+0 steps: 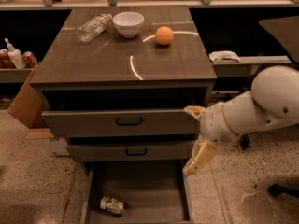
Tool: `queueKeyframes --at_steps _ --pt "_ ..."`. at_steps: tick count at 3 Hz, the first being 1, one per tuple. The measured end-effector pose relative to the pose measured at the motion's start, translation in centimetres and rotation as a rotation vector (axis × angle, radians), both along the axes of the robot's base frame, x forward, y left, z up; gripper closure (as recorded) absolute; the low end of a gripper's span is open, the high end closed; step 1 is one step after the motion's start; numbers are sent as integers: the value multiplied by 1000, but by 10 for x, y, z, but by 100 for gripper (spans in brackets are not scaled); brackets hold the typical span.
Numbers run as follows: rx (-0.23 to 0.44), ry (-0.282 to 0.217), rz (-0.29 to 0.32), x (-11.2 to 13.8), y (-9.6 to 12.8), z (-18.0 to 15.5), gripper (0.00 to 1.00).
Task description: Pick 7up can from bottom drawer and place on counter
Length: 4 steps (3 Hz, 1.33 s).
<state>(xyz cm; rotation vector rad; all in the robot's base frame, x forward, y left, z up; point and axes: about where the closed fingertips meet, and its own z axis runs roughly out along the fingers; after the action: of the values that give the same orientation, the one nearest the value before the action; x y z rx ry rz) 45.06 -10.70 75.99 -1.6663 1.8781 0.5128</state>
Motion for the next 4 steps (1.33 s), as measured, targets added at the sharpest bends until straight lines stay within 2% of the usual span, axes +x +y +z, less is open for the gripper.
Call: queueKeyframes --at_steps 1,2,3,4 --pt "22 20 34 -3 22 -85 0" --pt "20 58 41 -10 47 -169 0" --pt "24 27 9 1 47 -172 0" --pt "29 37 15 3 53 -185 0"
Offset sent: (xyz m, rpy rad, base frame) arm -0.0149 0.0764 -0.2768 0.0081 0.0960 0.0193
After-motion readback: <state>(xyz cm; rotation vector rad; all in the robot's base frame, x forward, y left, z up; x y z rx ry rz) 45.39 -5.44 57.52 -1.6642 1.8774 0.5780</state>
